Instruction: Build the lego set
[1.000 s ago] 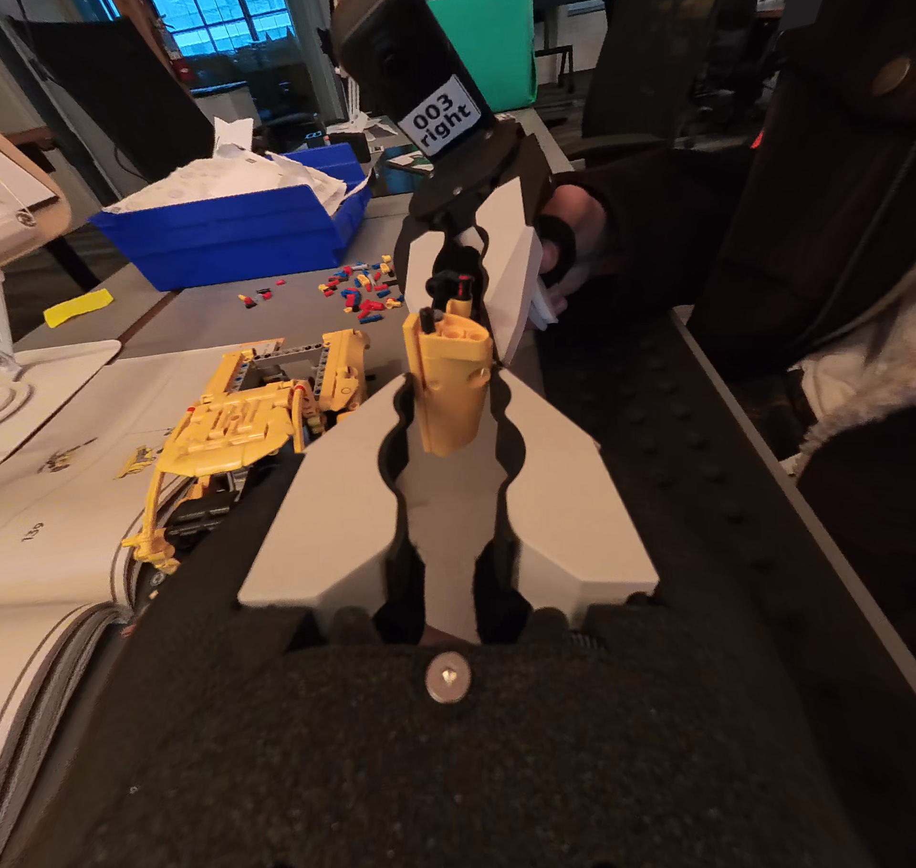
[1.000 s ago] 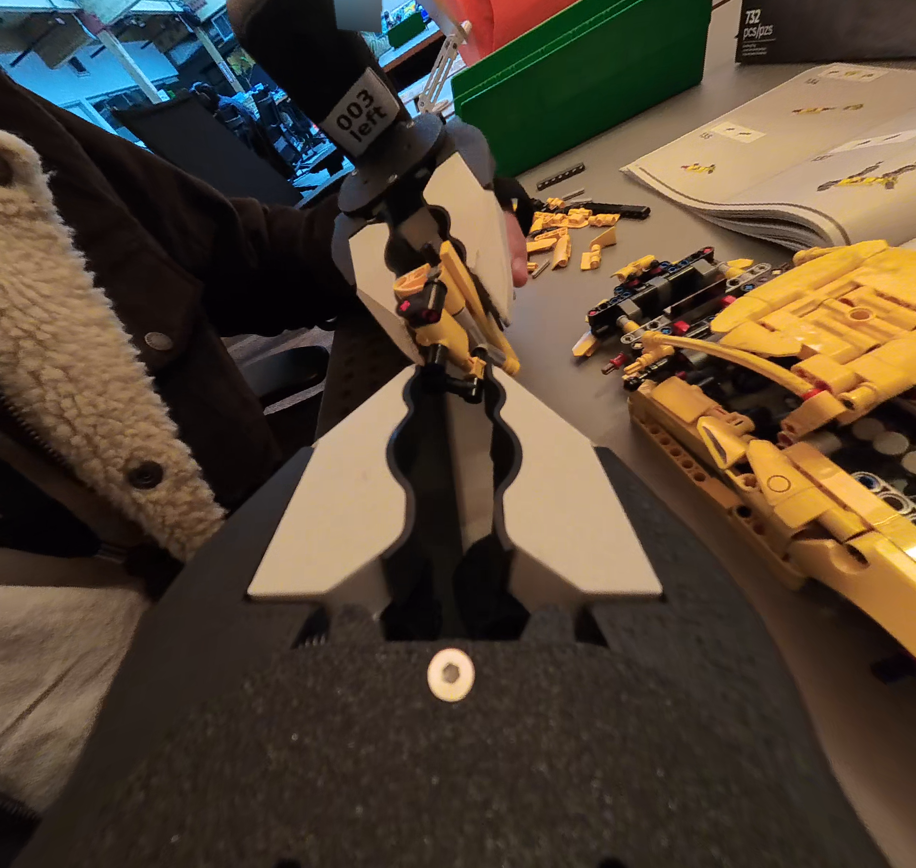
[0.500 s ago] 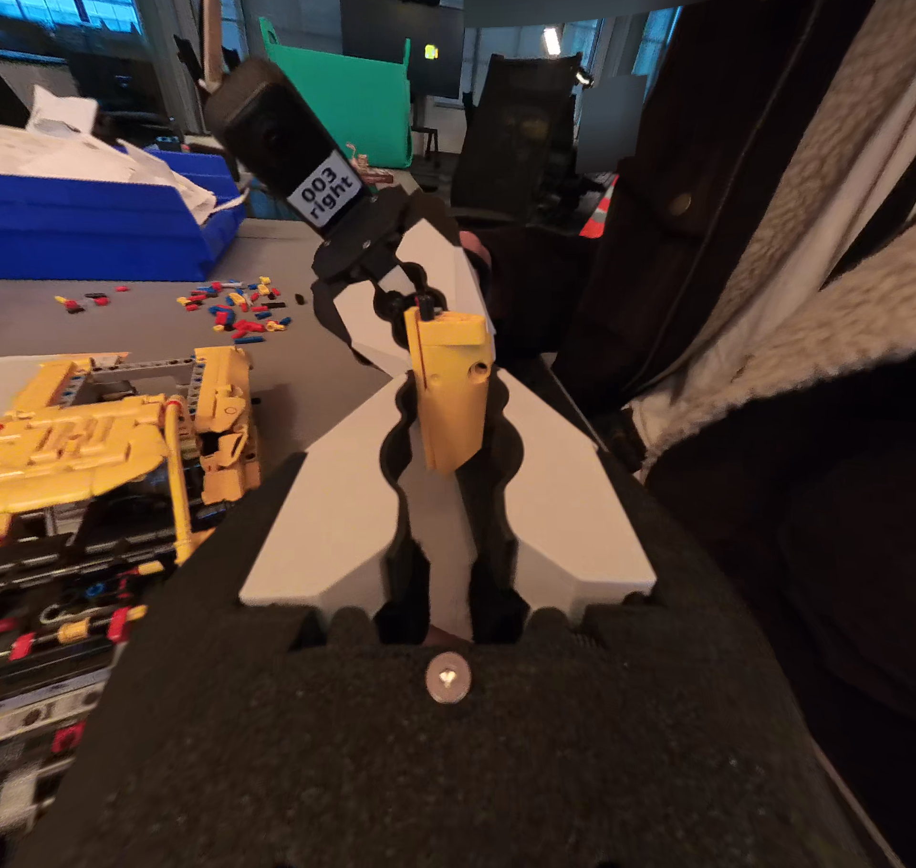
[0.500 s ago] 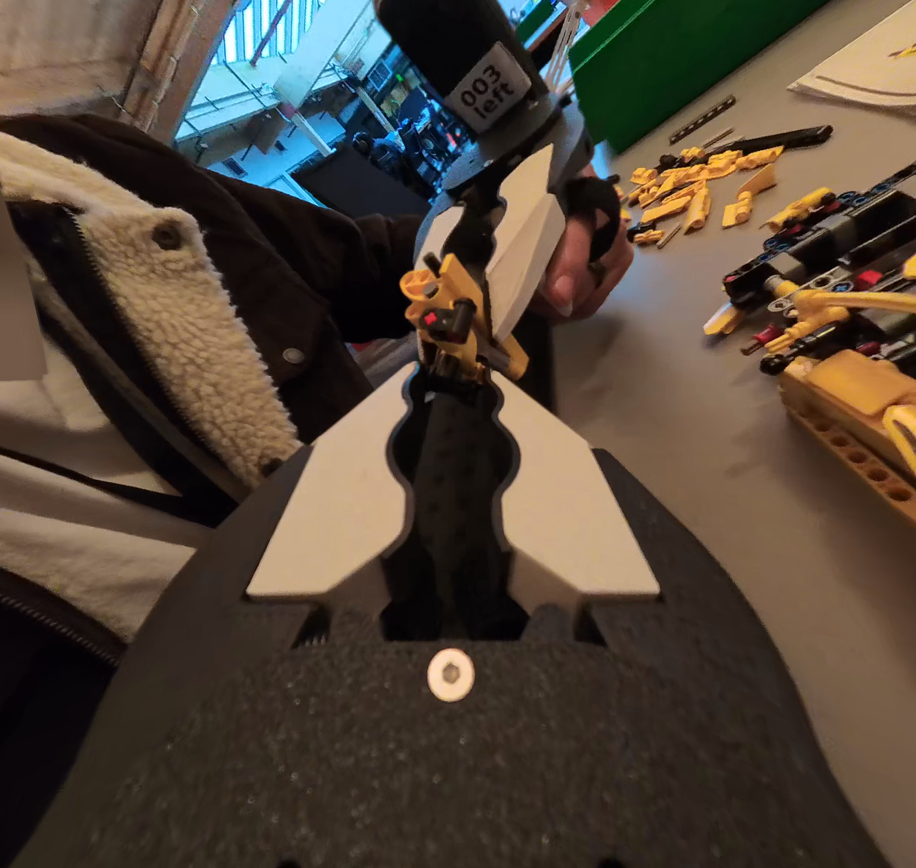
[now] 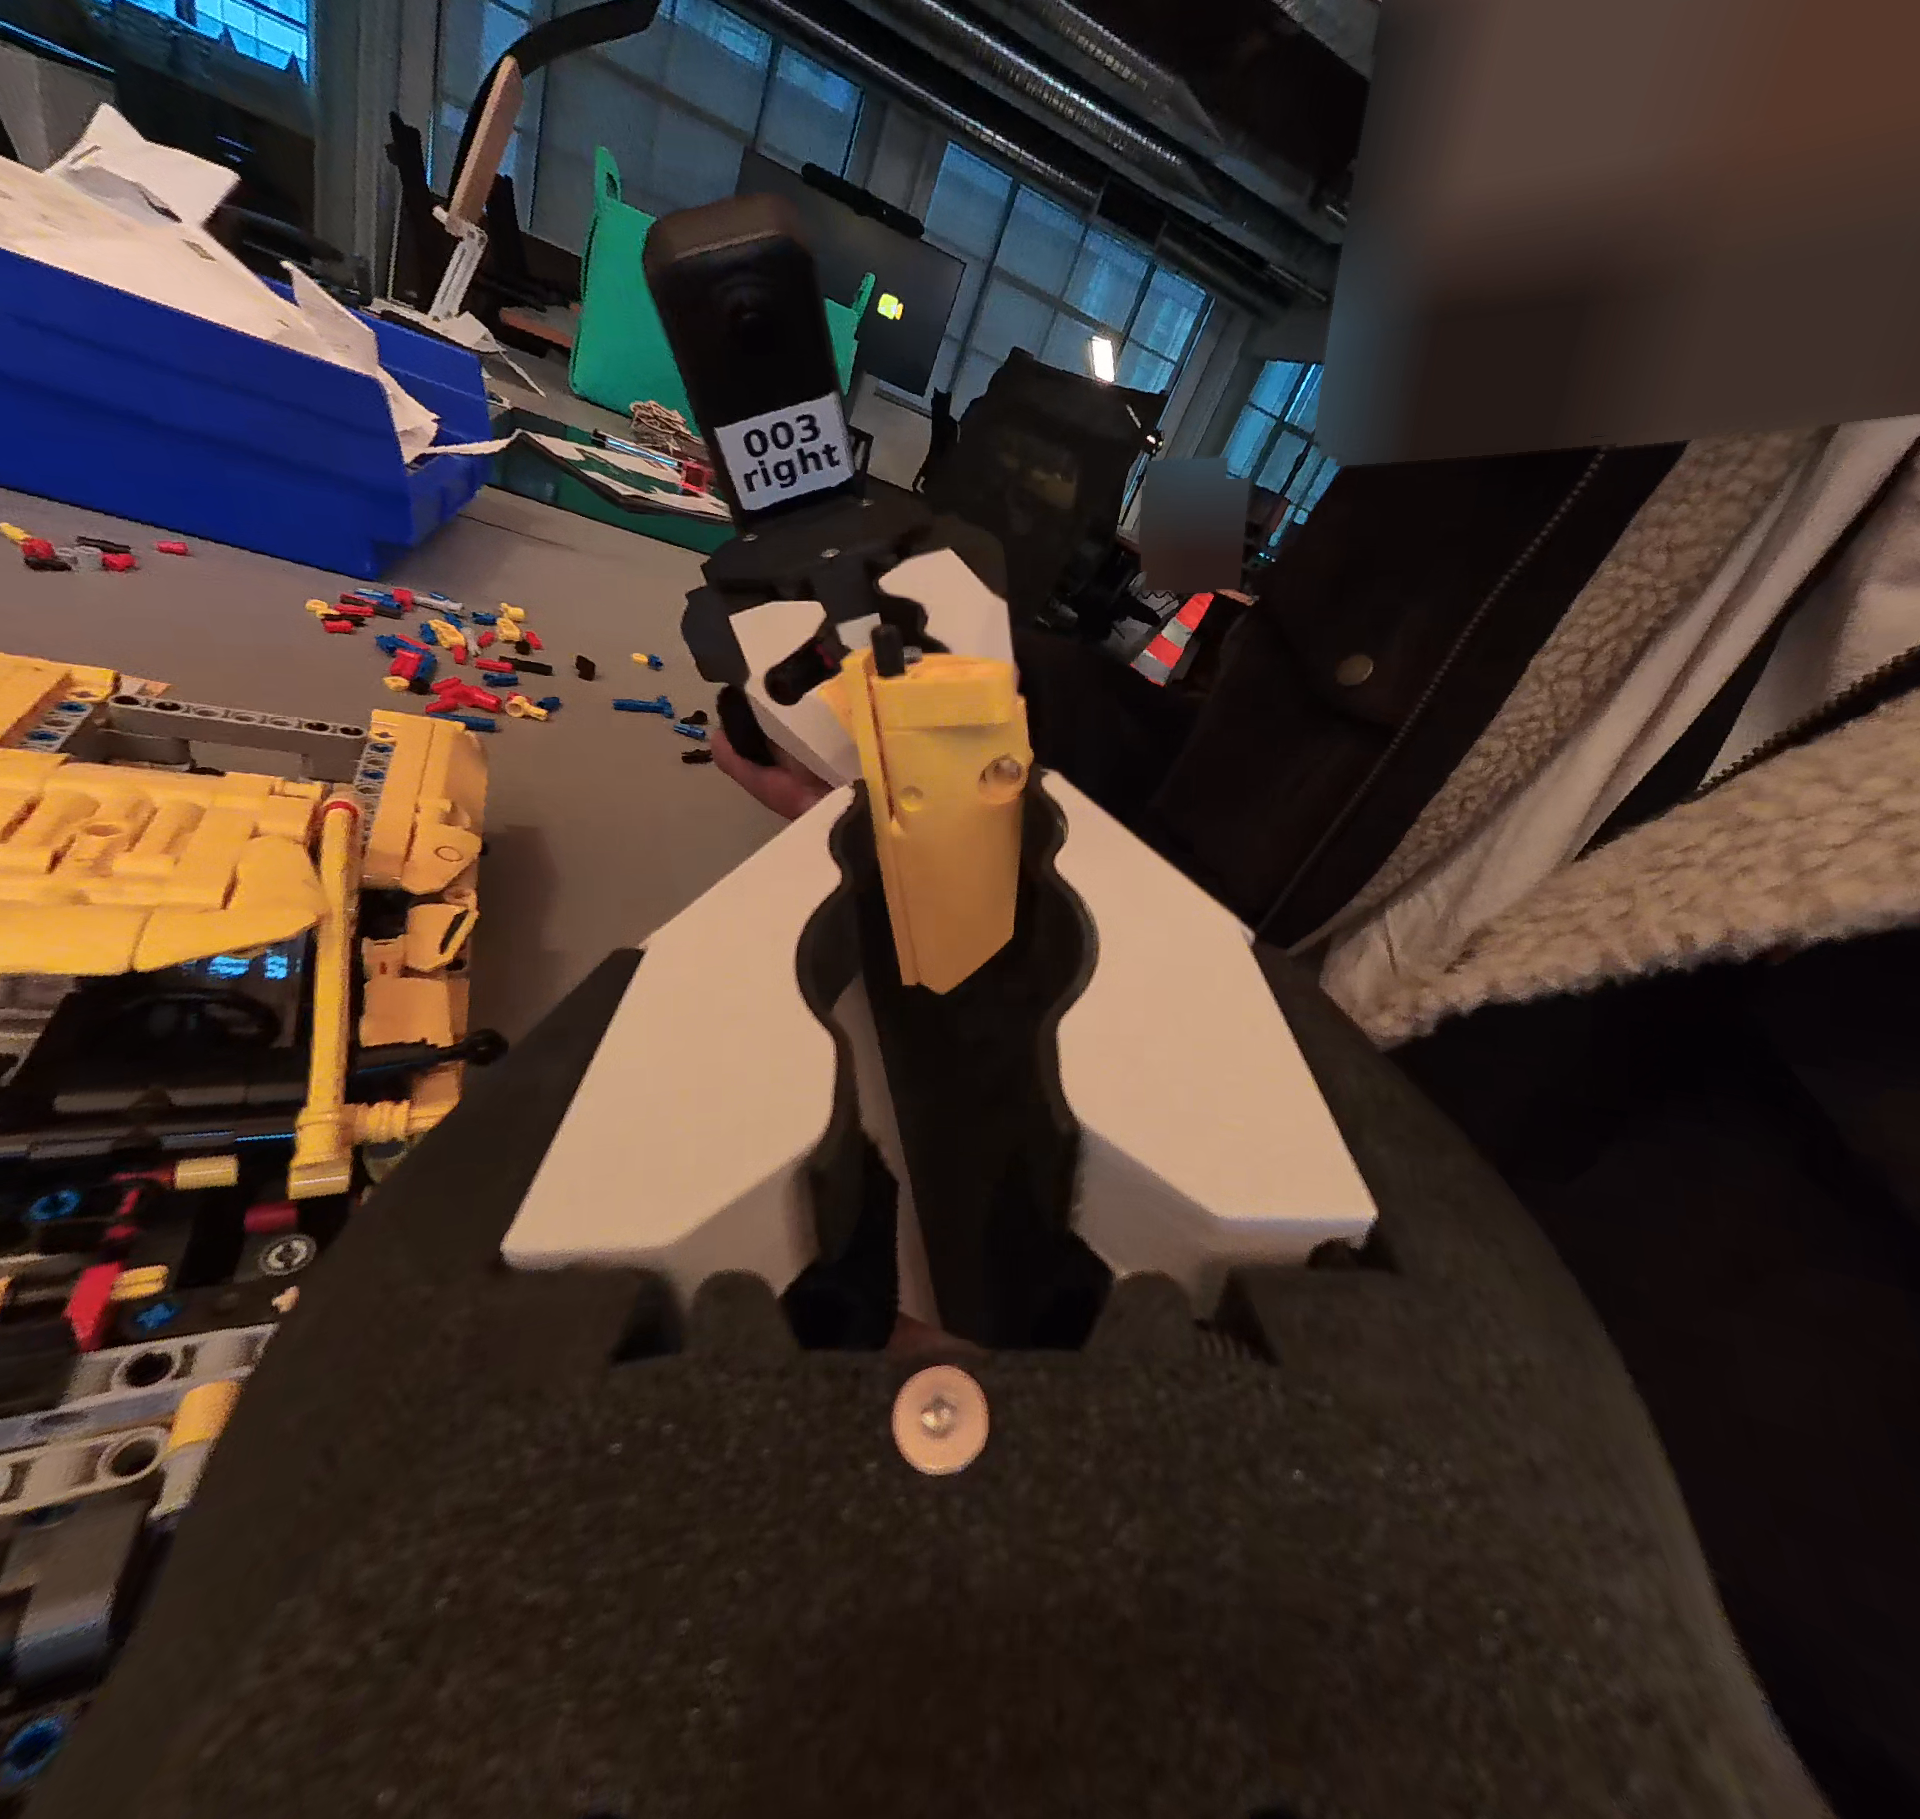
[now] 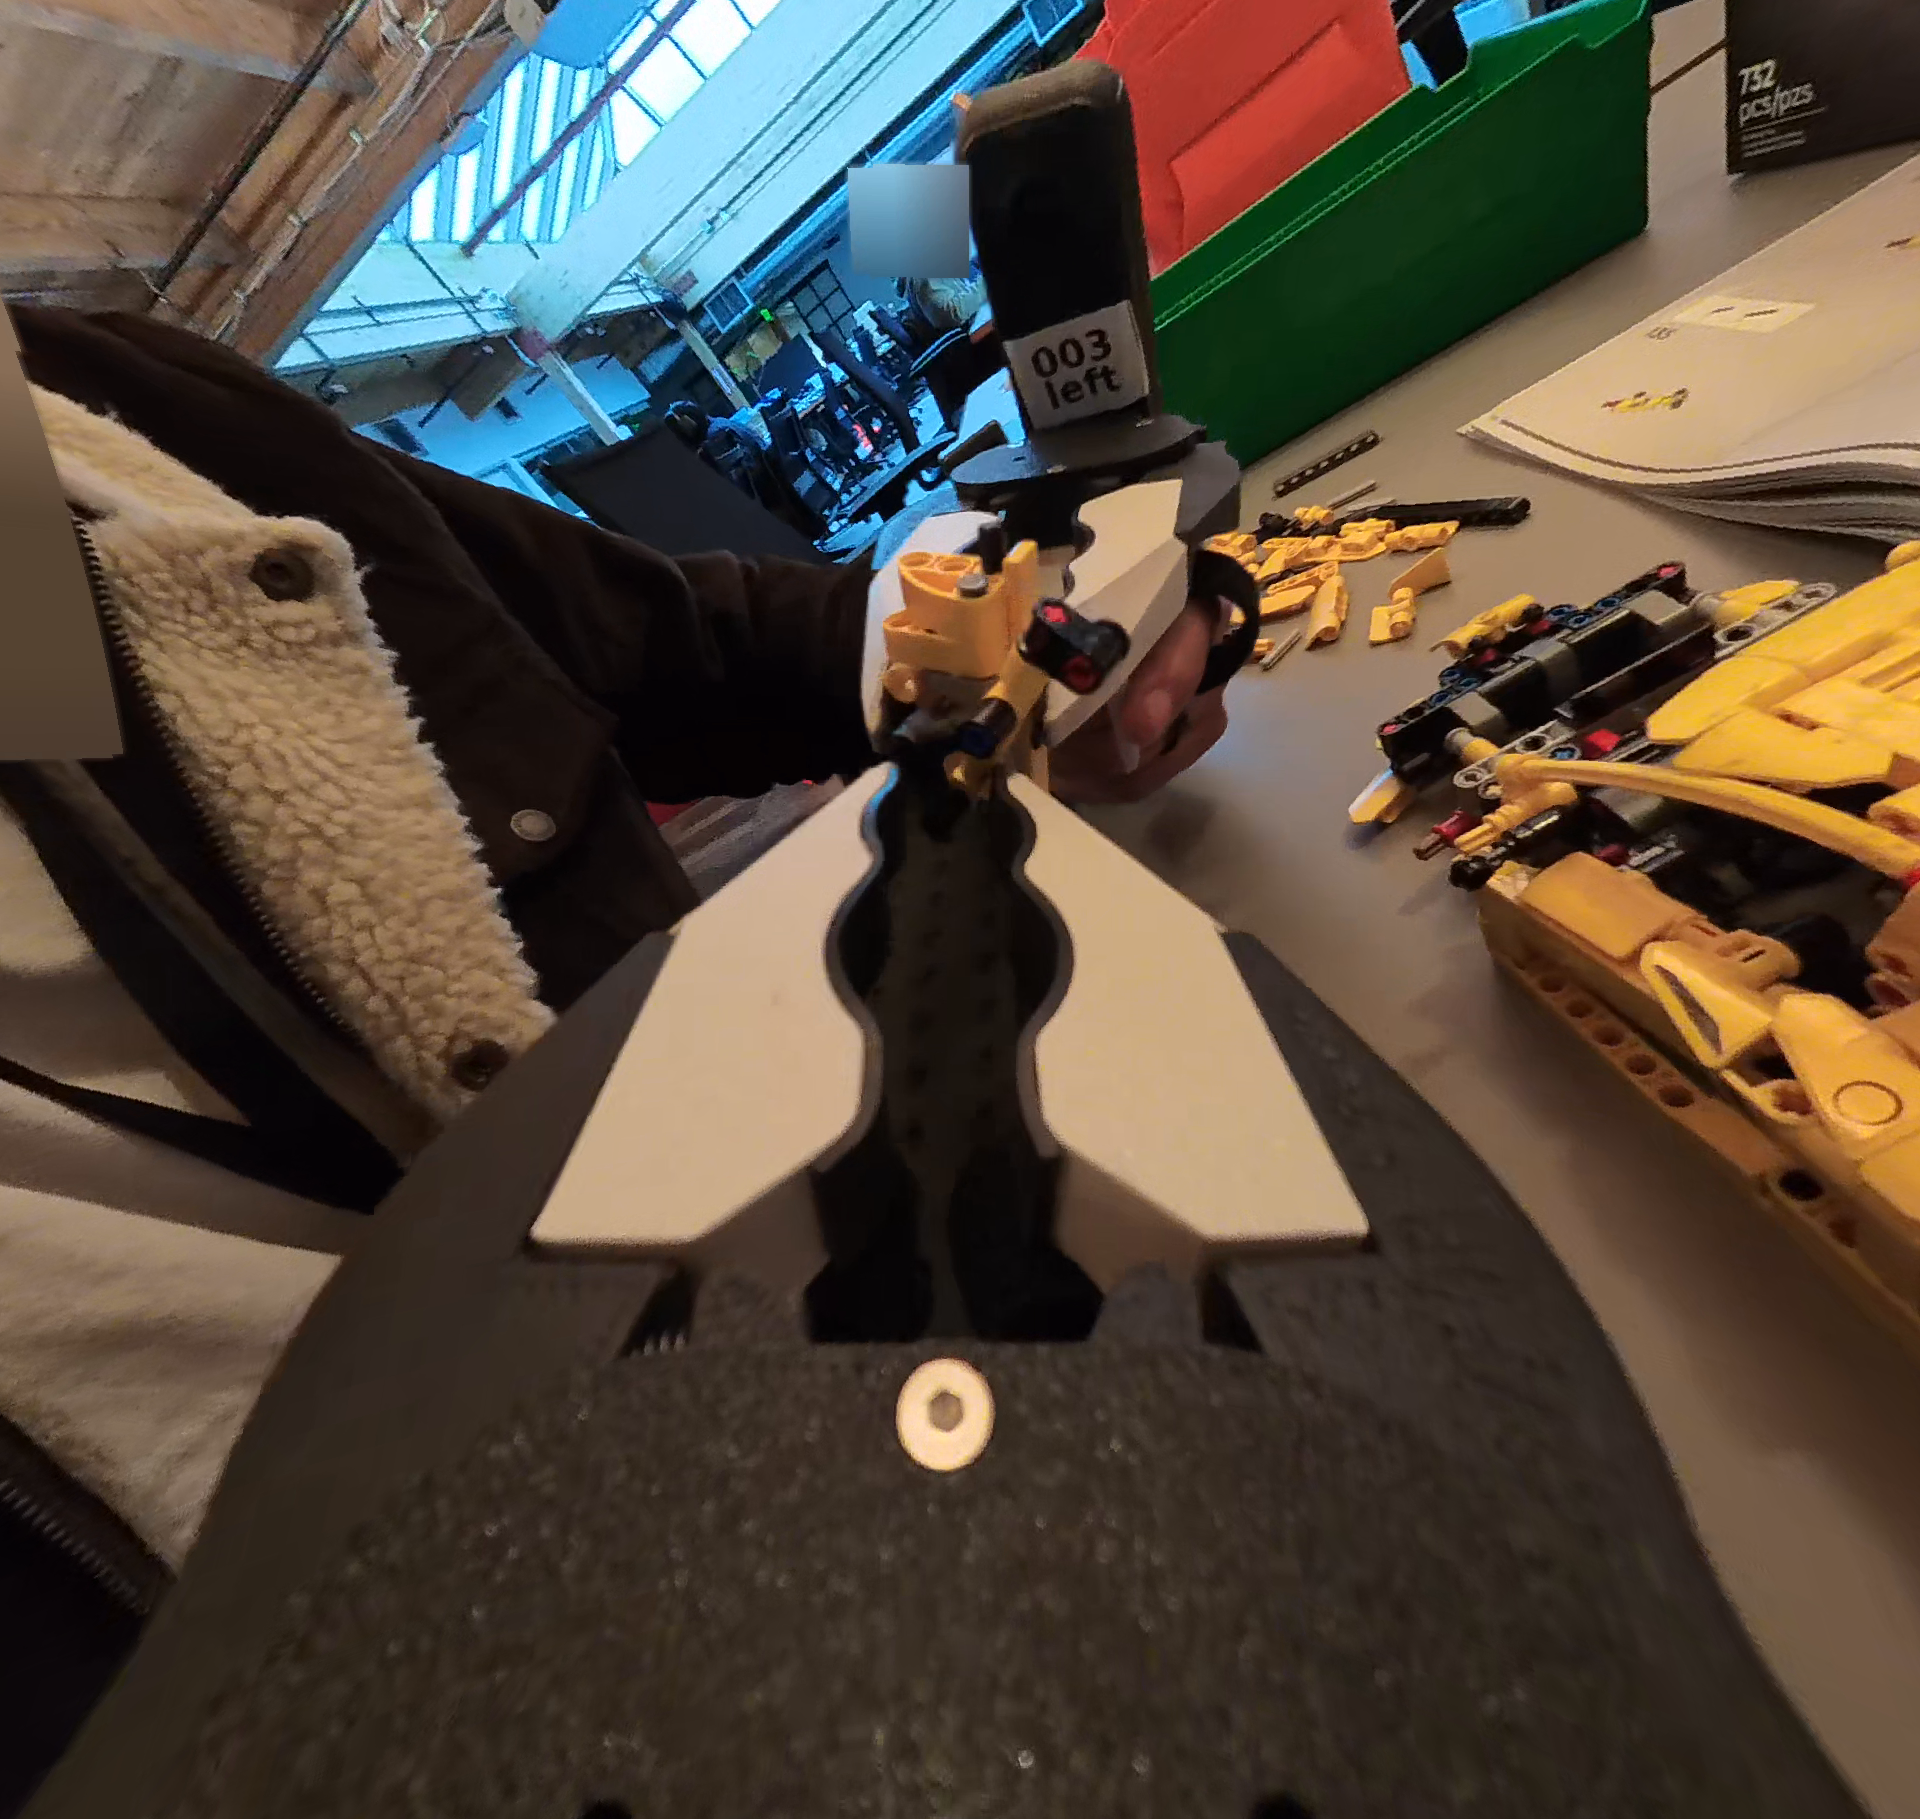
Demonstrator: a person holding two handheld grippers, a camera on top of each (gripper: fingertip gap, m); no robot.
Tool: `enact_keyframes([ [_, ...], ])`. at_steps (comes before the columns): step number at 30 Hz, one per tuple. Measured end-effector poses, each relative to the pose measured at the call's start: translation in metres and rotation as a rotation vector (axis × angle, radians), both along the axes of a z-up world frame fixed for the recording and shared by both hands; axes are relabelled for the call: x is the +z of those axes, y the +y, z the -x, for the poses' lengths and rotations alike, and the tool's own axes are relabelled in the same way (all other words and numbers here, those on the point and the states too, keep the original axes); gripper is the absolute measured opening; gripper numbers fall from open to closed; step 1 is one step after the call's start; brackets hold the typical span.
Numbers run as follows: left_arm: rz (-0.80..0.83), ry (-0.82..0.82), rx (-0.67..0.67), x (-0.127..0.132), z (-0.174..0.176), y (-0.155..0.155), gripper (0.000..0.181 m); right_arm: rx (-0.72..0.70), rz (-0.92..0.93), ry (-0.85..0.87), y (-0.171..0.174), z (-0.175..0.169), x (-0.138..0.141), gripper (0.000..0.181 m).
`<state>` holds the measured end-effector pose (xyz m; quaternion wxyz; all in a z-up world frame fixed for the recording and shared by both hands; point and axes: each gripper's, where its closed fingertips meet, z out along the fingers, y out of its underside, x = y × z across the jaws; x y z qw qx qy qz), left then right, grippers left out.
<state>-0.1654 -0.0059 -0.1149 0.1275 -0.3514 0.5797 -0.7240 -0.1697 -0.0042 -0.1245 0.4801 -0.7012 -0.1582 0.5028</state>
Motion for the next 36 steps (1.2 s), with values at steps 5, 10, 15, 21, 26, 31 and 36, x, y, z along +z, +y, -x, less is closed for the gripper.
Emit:
enact_keyframes([
  [5, 0.060, 0.023, 0.048, 0.001, -0.007, 0.008, 0.028, -0.098, -0.056, -0.080, 0.008, -0.008, 0.001, 0.012],
  [10, 0.100, 0.031, 0.124, 0.003, -0.016, 0.018, 0.028, -0.219, -0.086, -0.144, 0.019, -0.017, 0.000, 0.010],
  [15, 0.119, 0.031, 0.175, 0.004, -0.021, 0.022, 0.028, -0.271, -0.083, -0.162, 0.023, -0.021, 0.001, 0.008],
  [21, 0.223, -0.048, 0.198, 0.023, -0.020, 0.017, 0.028, -0.323, -0.217, -0.171, 0.019, -0.021, 0.019, 0.007],
  [26, 0.208, -0.122, 0.203, 0.029, -0.017, 0.014, 0.028, -0.325, -0.231, -0.124, 0.017, -0.017, 0.024, 0.007],
  [31, 0.254, -0.164, 0.211, 0.036, -0.017, 0.011, 0.028, -0.364, -0.303, -0.153, 0.016, -0.015, 0.031, 0.008],
  [36, 0.369, -0.160, 0.214, 0.043, -0.022, 0.012, 0.028, -0.421, -0.379, -0.225, 0.015, -0.021, 0.036, 0.006],
])
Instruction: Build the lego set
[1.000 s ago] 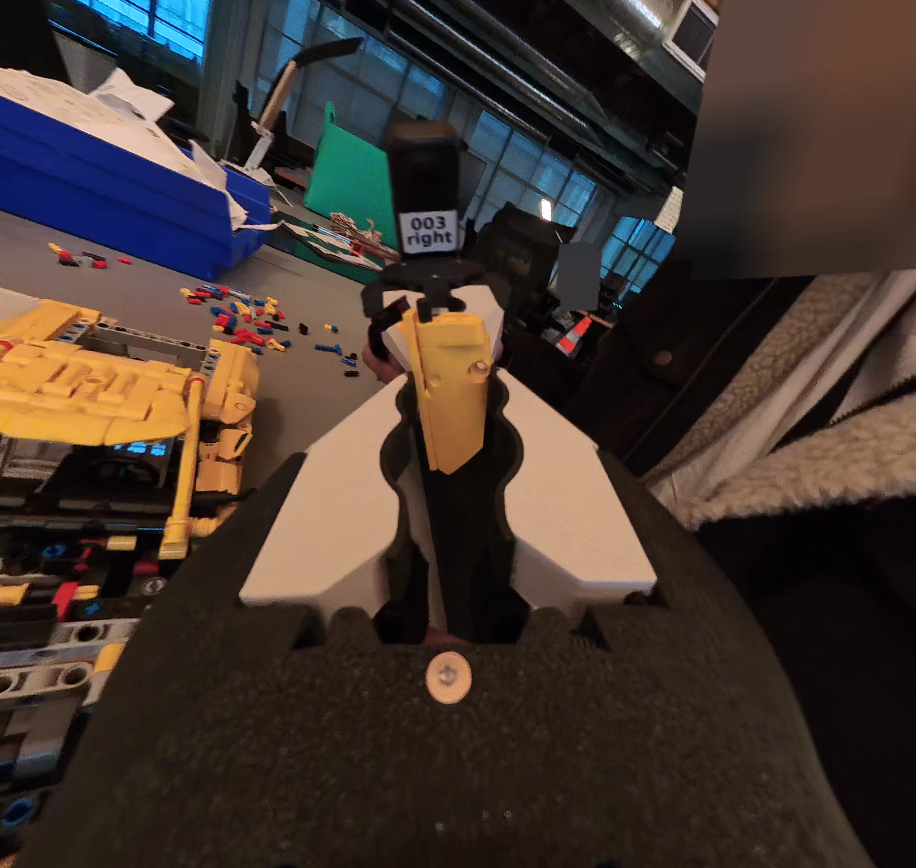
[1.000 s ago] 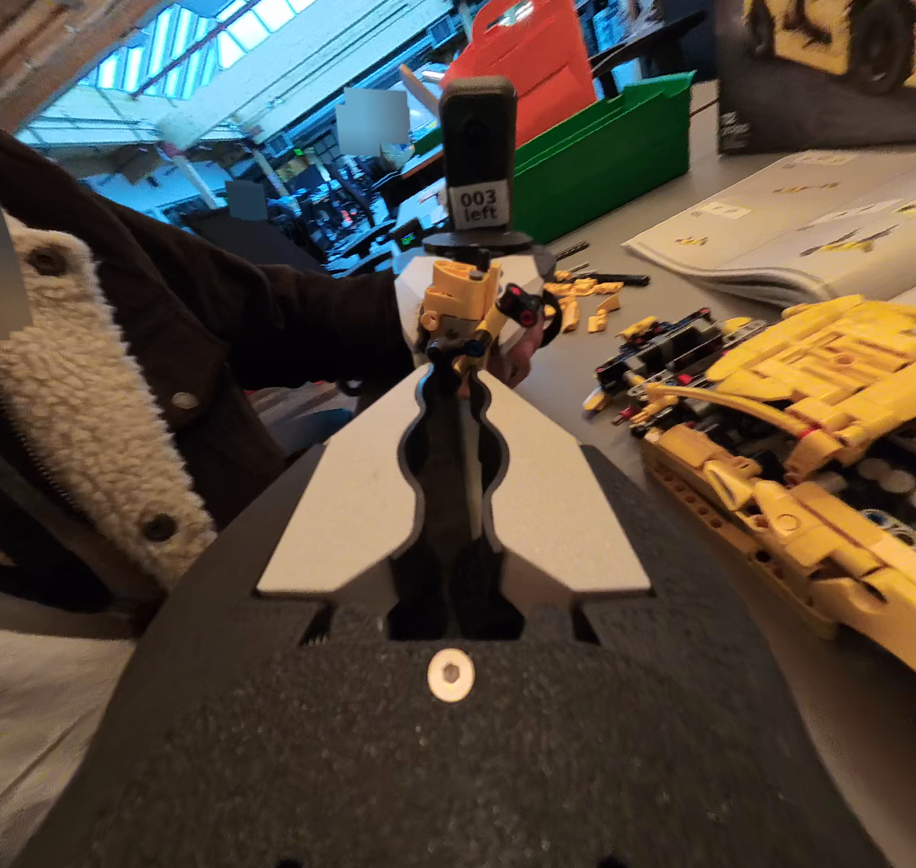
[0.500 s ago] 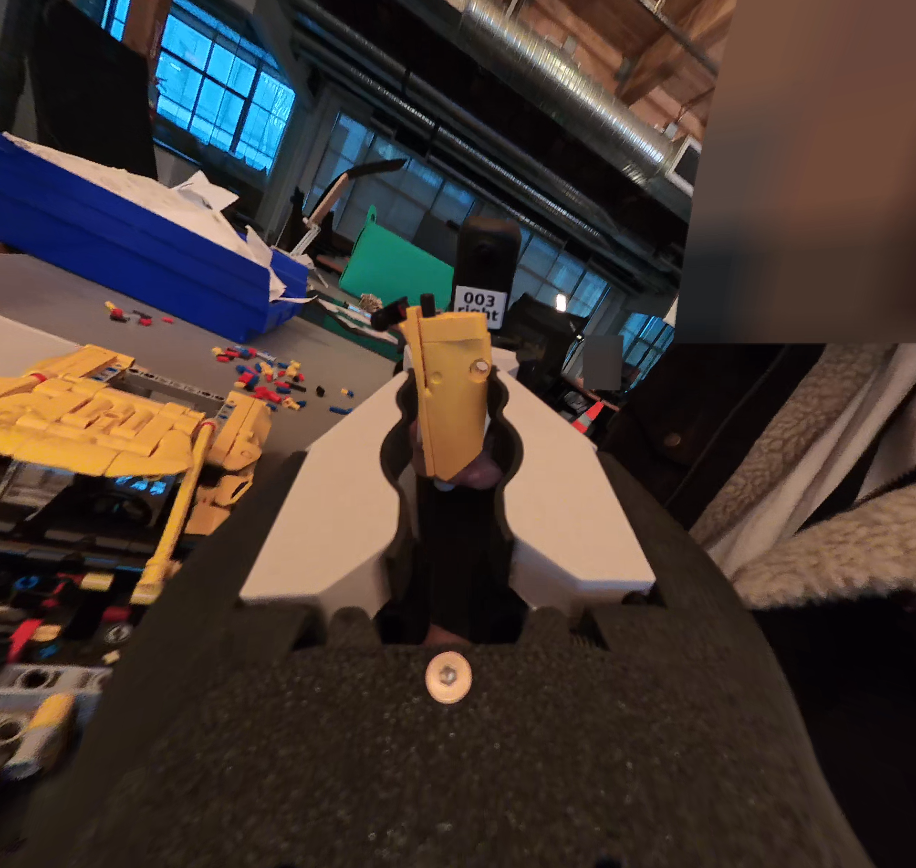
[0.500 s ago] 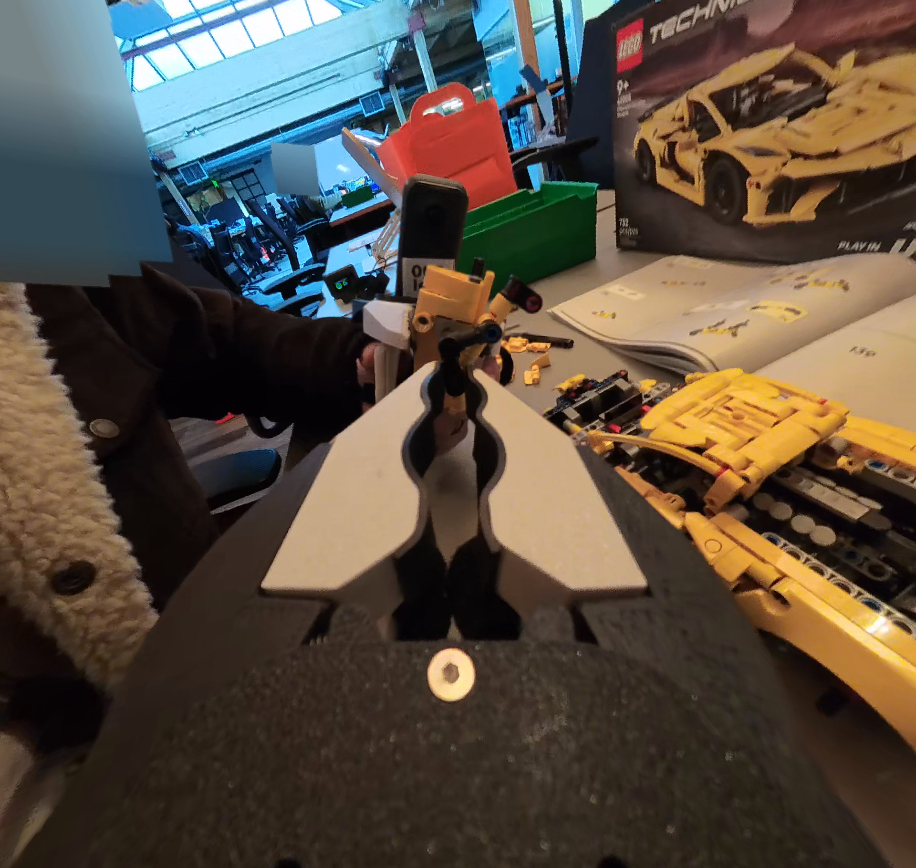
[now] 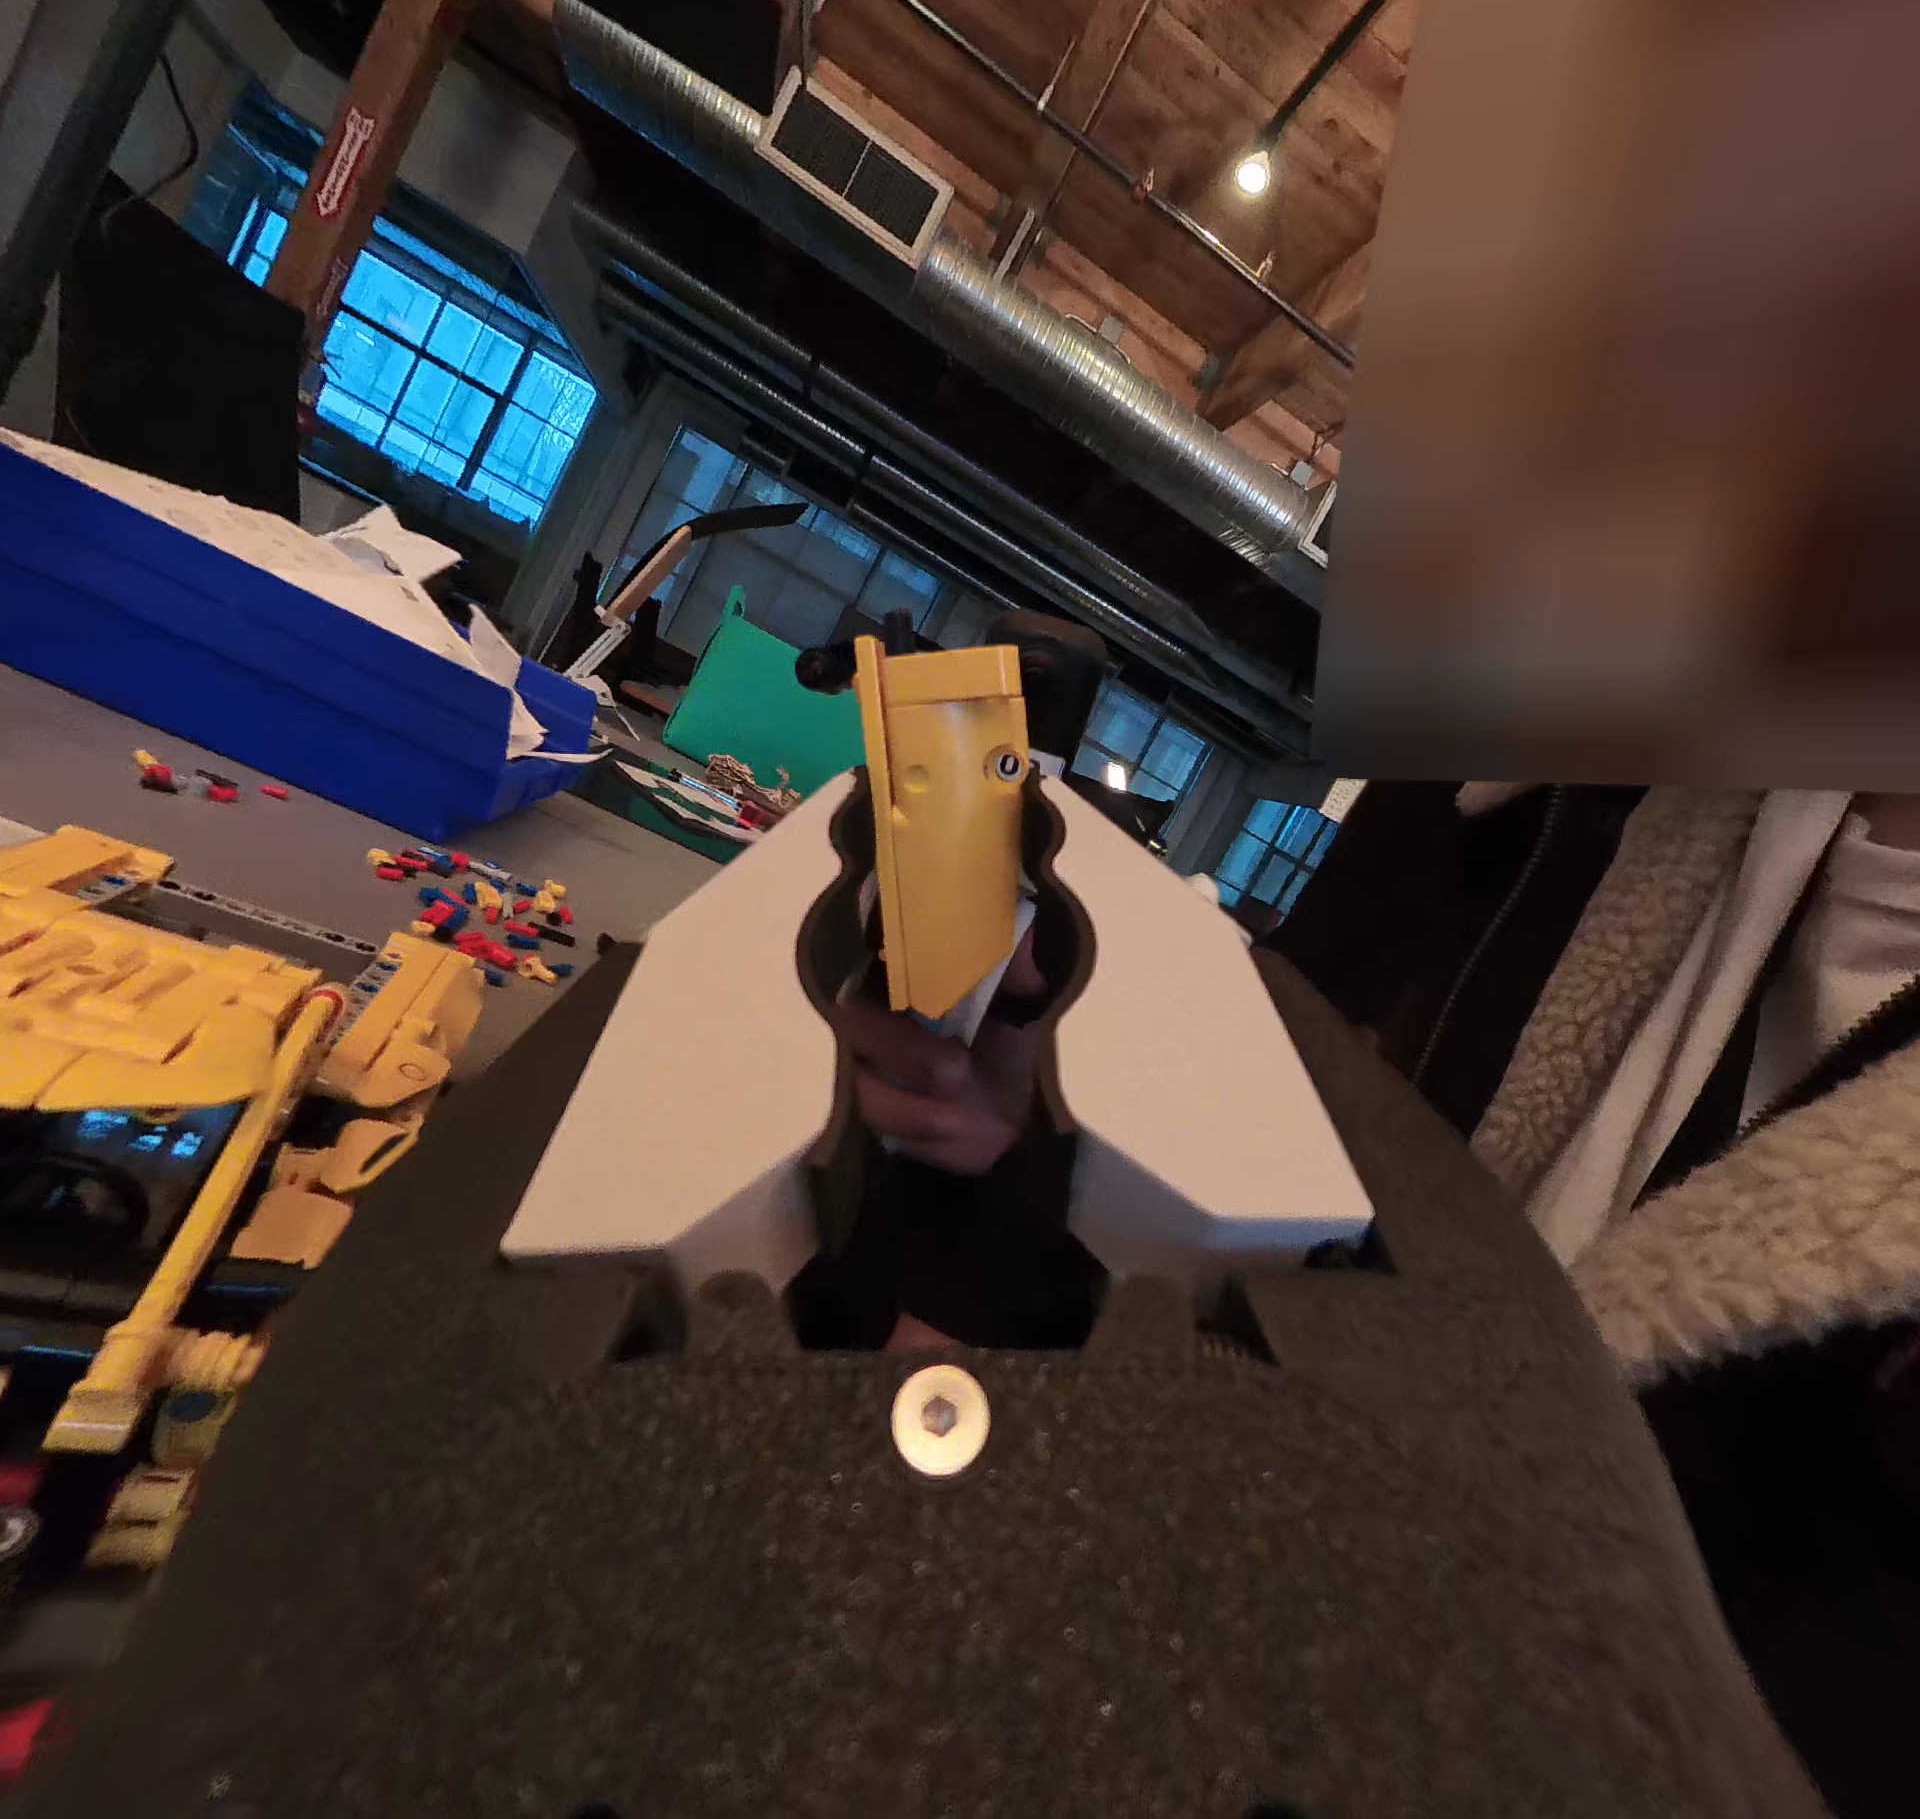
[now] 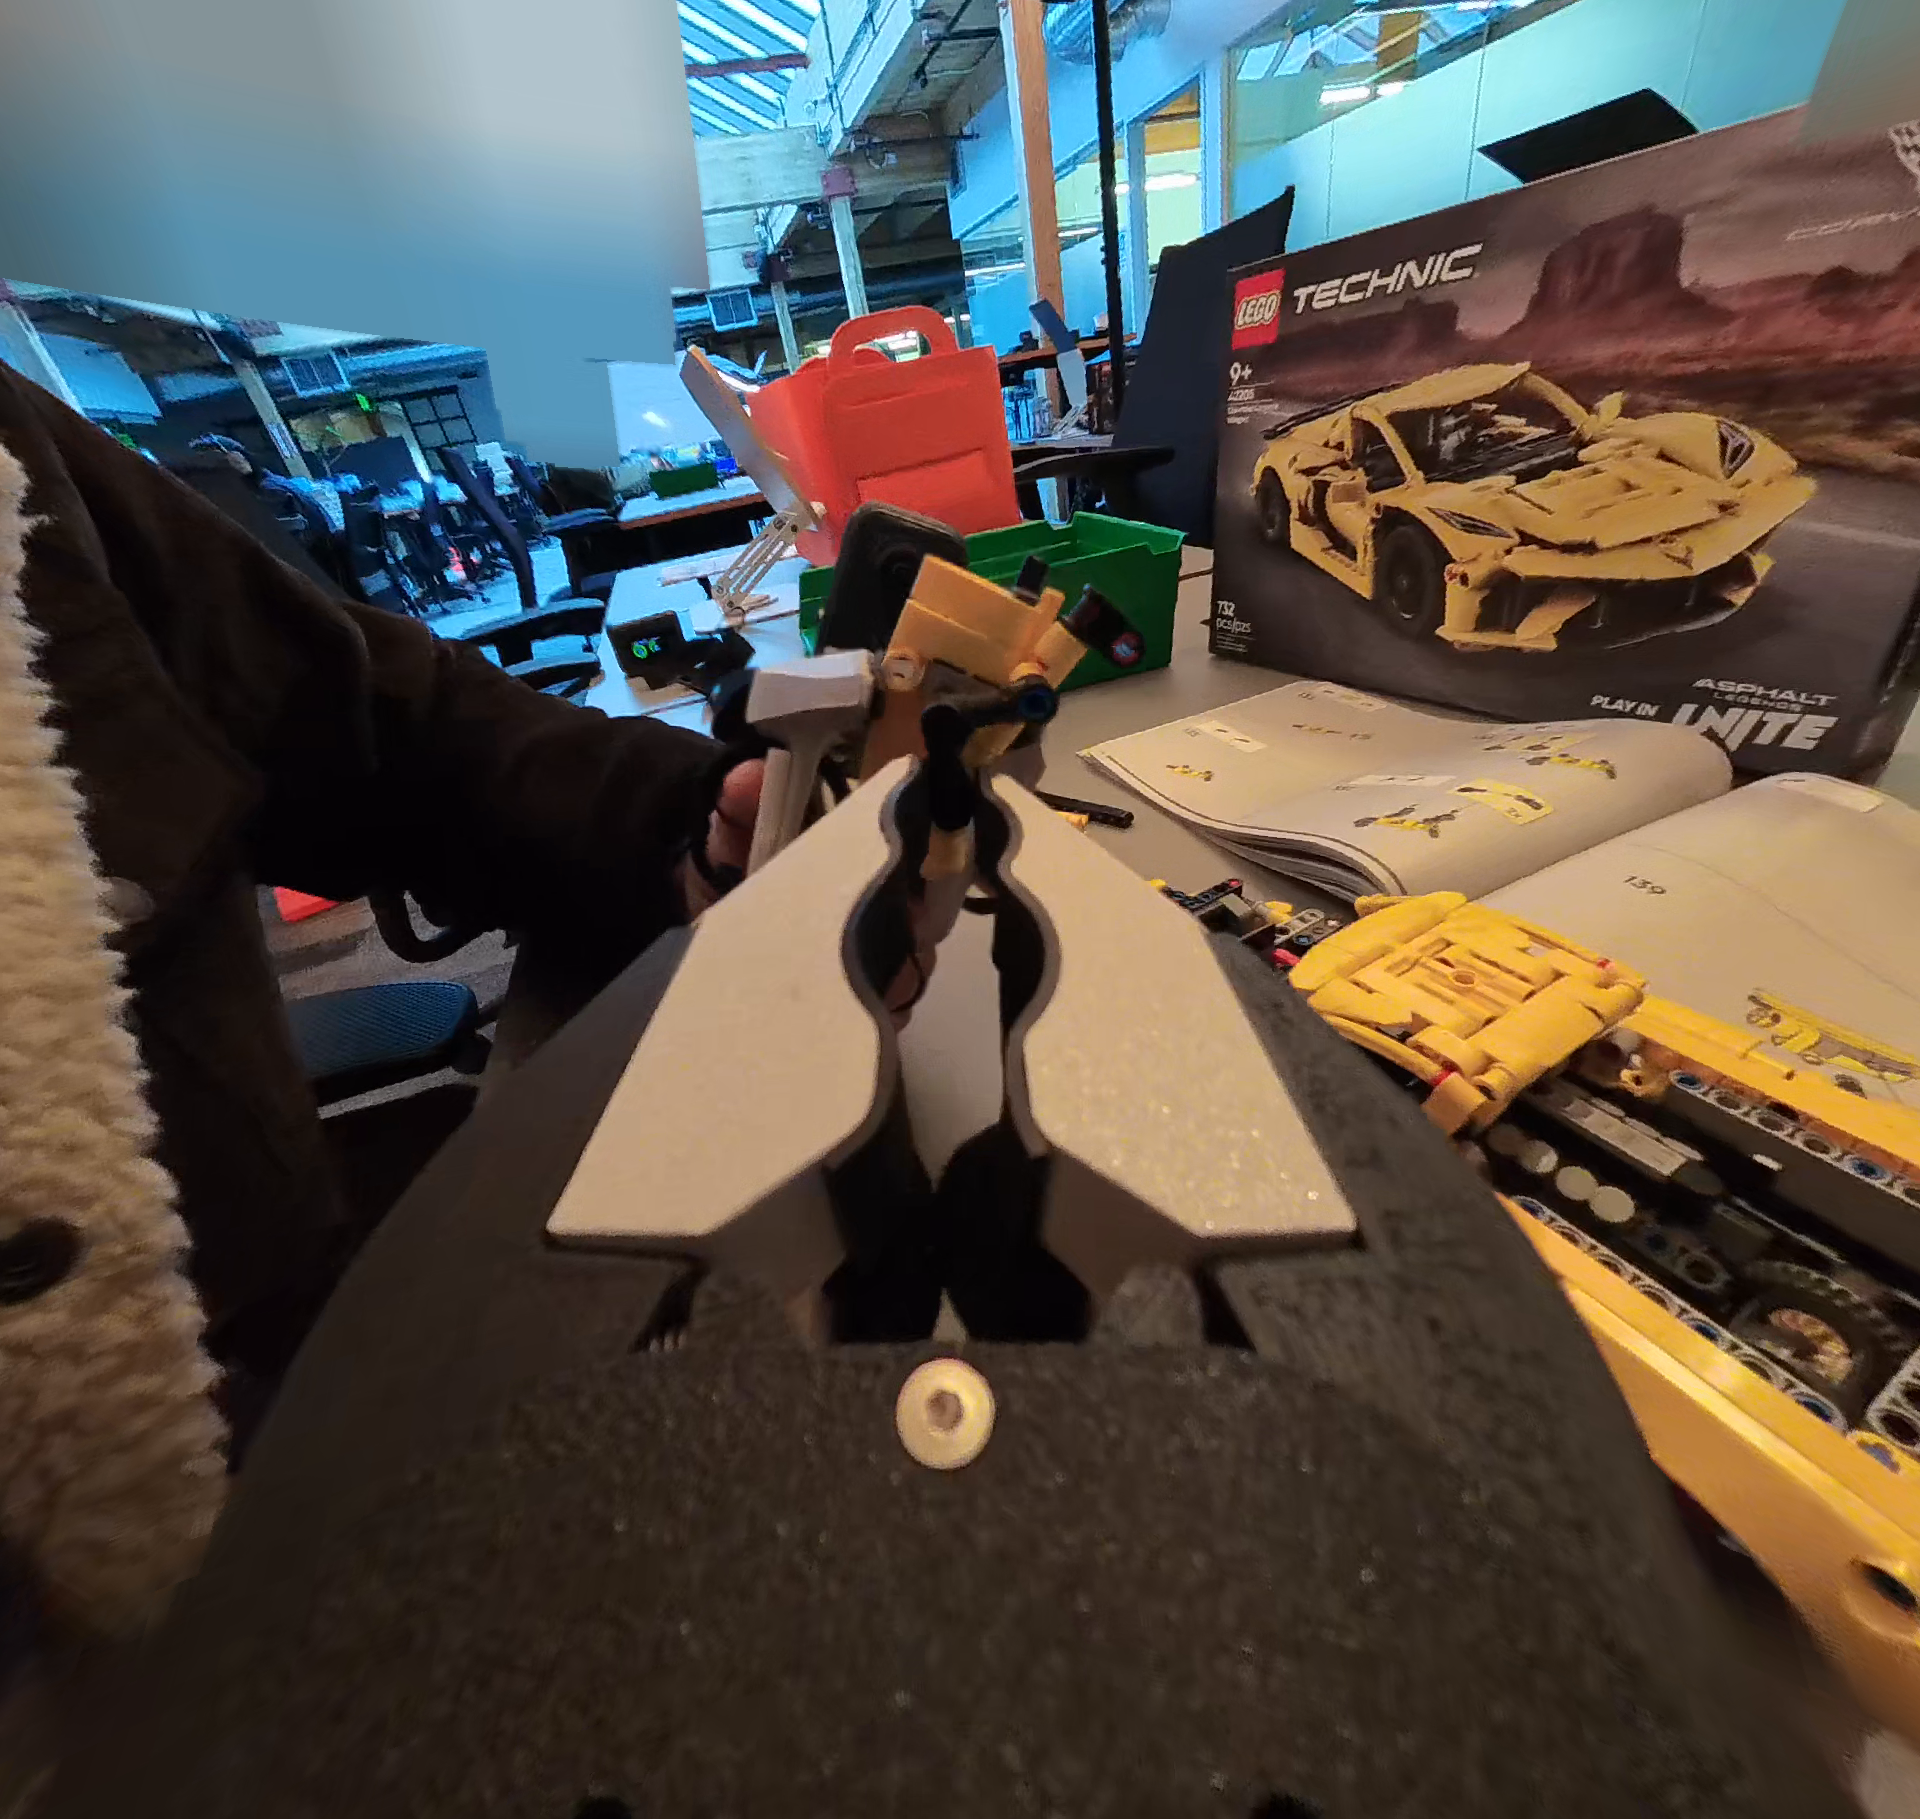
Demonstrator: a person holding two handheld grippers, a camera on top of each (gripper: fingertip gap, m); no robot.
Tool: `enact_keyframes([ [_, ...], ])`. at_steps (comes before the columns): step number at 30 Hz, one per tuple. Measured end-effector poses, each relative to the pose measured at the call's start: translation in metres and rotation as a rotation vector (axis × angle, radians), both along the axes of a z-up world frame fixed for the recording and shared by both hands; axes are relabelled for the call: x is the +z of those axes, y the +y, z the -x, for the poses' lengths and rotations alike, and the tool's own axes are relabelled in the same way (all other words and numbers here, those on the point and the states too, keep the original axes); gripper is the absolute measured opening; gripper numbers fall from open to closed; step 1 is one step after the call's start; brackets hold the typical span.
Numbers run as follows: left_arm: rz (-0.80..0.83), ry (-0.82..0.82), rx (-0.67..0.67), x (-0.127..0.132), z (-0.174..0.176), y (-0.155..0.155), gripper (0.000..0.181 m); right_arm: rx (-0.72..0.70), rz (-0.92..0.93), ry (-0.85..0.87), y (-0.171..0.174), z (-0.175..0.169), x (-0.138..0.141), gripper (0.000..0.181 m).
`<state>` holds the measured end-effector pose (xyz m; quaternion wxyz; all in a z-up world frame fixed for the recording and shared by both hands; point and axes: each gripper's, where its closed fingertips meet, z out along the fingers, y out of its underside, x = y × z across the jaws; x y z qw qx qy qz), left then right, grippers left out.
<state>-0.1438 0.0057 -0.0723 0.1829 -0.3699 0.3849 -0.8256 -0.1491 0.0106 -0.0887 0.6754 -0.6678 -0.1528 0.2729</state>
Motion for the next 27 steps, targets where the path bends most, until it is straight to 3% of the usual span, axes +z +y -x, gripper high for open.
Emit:
enact_keyframes([
  [4, 0.002, 0.074, -0.076, -0.007, -0.002, 0.002, 0.028, -0.017, 0.002, -0.078, 0.002, -0.003, -0.005, 0.007],
  [7, -0.083, 0.056, -0.047, -0.010, 0.000, 0.001, 0.028, -0.023, -0.007, -0.149, 0.002, -0.001, -0.009, 0.007],
  [10, -0.275, 0.004, 0.037, -0.012, 0.002, -0.004, 0.028, 0.113, 0.108, 0.040, -0.002, 0.001, -0.012, 0.012],
  [12, -0.345, -0.032, 0.066, -0.012, 0.005, -0.004, 0.028, 0.212, 0.163, 0.207, -0.005, 0.000, -0.005, 0.036],
  [14, -0.459, -0.067, 0.102, -0.016, 0.007, -0.007, 0.028, 0.293, 0.170, 0.395, -0.010, -0.006, 0.011, 0.035],
  [16, -0.590, -0.091, 0.121, -0.024, 0.008, -0.013, 0.028, 0.306, 0.213, 0.474, -0.007, -0.011, 0.011, 0.024],
  [19, -0.682, -0.113, 0.131, -0.030, 0.008, -0.020, 0.028, 0.312, 0.266, 0.402, -0.007, -0.003, -0.004, 0.022],
  [20, -0.696, -0.111, 0.126, -0.033, 0.008, -0.022, 0.028, 0.324, 0.254, 0.399, -0.008, -0.001, -0.002, 0.013],
  [27, -0.597, -0.056, 0.033, -0.031, 0.010, -0.024, 0.028, 0.197, 0.117, 0.156, -0.011, 0.002, 0.000, 0.006],
])
